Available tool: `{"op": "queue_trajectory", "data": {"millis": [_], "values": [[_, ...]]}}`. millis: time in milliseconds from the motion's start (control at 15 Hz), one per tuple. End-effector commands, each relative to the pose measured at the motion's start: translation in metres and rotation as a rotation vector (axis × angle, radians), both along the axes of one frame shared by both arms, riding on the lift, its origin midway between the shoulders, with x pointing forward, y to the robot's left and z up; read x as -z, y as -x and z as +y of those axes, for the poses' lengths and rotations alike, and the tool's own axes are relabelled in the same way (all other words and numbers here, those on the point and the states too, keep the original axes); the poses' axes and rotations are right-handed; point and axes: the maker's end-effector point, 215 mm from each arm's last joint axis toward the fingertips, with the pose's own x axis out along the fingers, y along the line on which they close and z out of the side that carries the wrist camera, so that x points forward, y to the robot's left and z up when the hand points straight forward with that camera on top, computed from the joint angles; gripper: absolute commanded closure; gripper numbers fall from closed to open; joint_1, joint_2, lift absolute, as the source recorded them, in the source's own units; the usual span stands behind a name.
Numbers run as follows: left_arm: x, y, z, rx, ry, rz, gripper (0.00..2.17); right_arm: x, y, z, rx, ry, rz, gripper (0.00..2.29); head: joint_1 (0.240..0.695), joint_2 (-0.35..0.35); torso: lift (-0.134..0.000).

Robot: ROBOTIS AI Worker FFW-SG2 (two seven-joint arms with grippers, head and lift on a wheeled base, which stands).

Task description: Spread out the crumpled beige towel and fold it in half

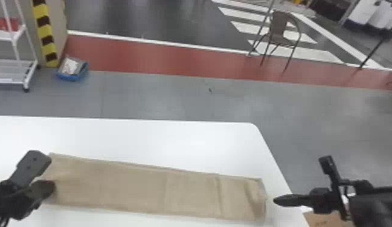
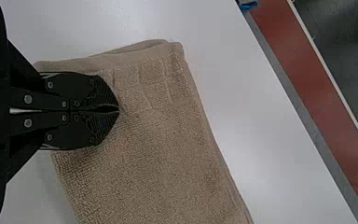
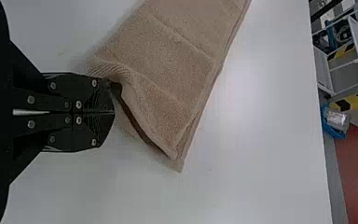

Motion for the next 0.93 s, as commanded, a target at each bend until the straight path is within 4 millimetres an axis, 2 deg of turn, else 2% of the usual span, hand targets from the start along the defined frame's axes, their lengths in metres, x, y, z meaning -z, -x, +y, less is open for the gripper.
{"op": "queue_trajectory", "data": {"millis": [0, 200, 333, 800, 867], "values": [[0.001, 0.001, 0.0, -0.001, 0.003, 0.005, 1.53, 0.001, 0.006, -0.009, -0.009, 0.019, 0.01, 1.33, 0.695, -0.35, 0.0], [0.001, 0.002, -0.002, 0.001, 0.007, 0.007, 1.53, 0.003, 0.008, -0.011, -0.016, 0.025, 0.011, 1.28, 0.695, -0.35, 0.0], [0.001, 0.002, -0.006, 0.007, 0.01, 0.009, 1.53, 0.005, 0.007, -0.007, -0.014, 0.015, 0.013, 0.45, 0.695, -0.35, 0.0], [0.005, 0.005, -0.006, 0.01, 0.007, 0.018, 1.53, 0.021, 0.0, 0.034, -0.051, -0.035, -0.009, 0.42, 0.695, -0.35, 0.0], [0.005, 0.006, -0.006, 0.01, 0.006, 0.021, 1.53, 0.023, 0.0, 0.038, -0.057, -0.039, -0.007, 0.48, 0.695, -0.35, 0.0]]}}
